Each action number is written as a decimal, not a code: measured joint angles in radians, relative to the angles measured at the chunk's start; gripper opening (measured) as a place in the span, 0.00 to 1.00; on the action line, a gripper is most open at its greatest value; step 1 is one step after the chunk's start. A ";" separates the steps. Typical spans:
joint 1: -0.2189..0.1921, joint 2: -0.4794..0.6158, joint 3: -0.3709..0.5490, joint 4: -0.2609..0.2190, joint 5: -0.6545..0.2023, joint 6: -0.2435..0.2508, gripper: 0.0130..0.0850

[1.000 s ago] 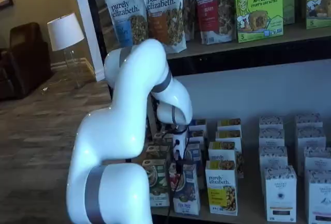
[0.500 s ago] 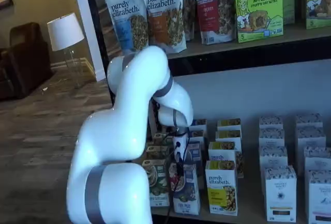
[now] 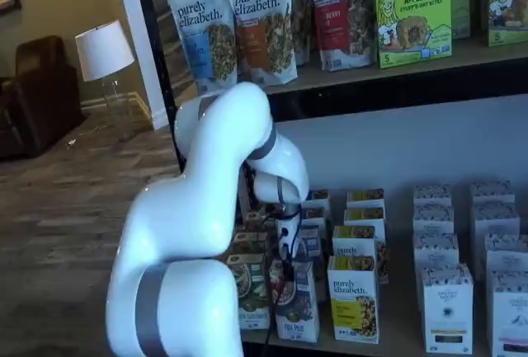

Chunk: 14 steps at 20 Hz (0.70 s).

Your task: Pick up the blue and white box that is on the bottom shelf, the second box from the left

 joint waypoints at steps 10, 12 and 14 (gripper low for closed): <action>0.015 0.036 -0.041 -0.080 0.039 0.081 1.00; 0.019 0.040 -0.040 -0.092 0.039 0.095 1.00; 0.022 0.041 -0.037 -0.104 0.037 0.108 1.00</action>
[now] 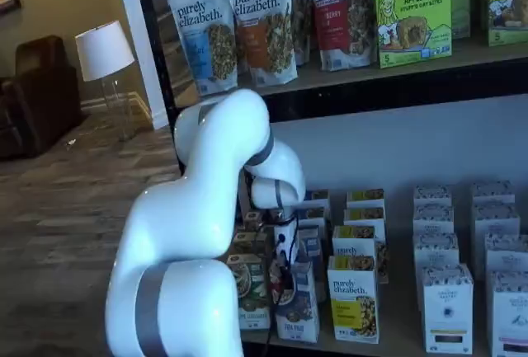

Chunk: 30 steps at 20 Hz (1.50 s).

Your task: Pick up the blue and white box that is on the bottom shelf, the second box from the left

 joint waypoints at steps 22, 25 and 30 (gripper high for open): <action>0.007 -0.013 0.052 -0.051 -0.027 0.049 0.72; 0.008 -0.014 0.056 -0.056 -0.030 0.055 0.72; 0.010 -0.015 0.060 -0.048 -0.035 0.051 0.72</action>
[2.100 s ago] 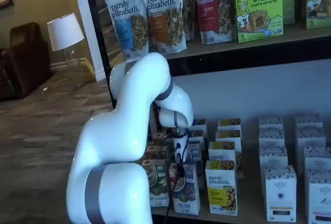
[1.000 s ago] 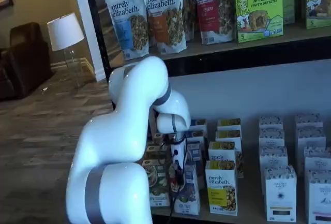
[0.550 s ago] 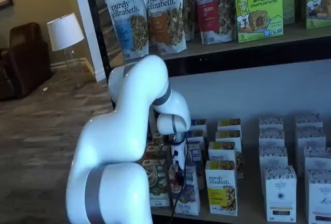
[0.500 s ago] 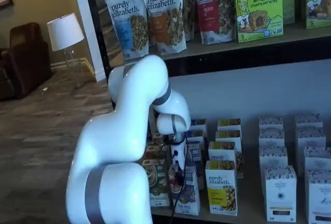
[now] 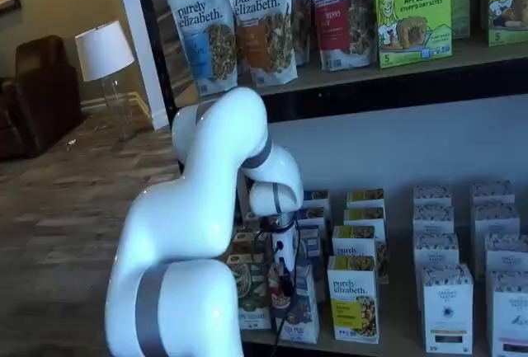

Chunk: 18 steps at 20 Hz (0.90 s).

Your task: Pick up the blue and white box that is on the bottom shelf, the second box from the left

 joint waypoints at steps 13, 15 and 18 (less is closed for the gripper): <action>0.006 -0.003 0.007 -0.008 0.001 0.013 0.44; 0.006 -0.008 0.013 -0.002 0.000 0.007 0.44; 0.005 -0.020 0.029 0.003 -0.009 0.003 0.44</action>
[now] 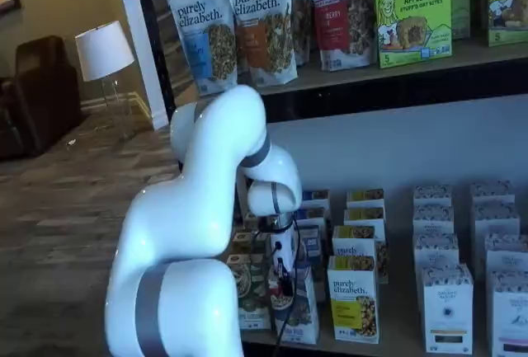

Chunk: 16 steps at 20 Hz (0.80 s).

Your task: Pick up the blue and white box that is on the bottom shelf, the second box from the left

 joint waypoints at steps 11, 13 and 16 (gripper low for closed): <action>-0.001 -0.098 0.125 0.004 -0.050 -0.005 0.44; 0.000 -0.127 0.163 0.000 -0.060 0.000 0.44; 0.004 -0.177 0.228 -0.015 -0.079 0.017 0.44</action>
